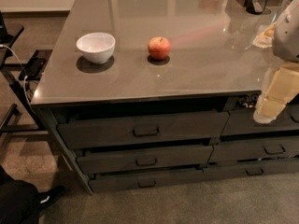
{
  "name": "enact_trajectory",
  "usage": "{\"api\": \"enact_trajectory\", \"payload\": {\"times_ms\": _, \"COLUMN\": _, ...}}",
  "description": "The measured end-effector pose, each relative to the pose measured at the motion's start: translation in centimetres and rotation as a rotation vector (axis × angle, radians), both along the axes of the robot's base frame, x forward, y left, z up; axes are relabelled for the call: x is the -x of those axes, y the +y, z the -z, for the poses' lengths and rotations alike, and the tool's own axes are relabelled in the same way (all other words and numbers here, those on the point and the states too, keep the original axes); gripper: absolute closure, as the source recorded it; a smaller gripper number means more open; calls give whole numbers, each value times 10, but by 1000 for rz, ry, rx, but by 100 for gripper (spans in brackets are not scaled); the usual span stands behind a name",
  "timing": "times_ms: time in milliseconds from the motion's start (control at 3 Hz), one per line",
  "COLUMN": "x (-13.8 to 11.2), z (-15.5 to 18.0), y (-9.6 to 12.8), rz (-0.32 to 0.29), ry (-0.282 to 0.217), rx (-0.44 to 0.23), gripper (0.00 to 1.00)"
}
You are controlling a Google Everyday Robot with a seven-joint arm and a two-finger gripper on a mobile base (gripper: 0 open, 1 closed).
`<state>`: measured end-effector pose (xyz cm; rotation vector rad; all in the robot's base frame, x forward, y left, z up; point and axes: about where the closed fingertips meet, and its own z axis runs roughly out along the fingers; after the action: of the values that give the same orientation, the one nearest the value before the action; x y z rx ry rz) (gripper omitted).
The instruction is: Open bottom drawer
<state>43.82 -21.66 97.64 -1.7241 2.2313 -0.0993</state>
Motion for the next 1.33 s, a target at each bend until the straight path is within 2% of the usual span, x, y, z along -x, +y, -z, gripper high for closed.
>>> {"api": "enact_trajectory", "payload": {"times_ms": 333, "x": 1, "z": 4, "y": 1, "rz": 9, "ry": 1, "rx": 6, "gripper": 0}}
{"api": "enact_trajectory", "payload": {"times_ms": 667, "x": 6, "z": 36, "y": 13, "rz": -4, "ry": 54, "rx": -17, "gripper": 0}}
{"api": "enact_trajectory", "payload": {"times_ms": 1000, "x": 25, "z": 77, "y": 31, "rz": -38, "ry": 133, "rx": -60, "gripper": 0}}
{"api": "enact_trajectory", "payload": {"times_ms": 1333, "x": 49, "z": 129, "y": 50, "rz": -39, "ry": 224, "rx": -104, "gripper": 0}}
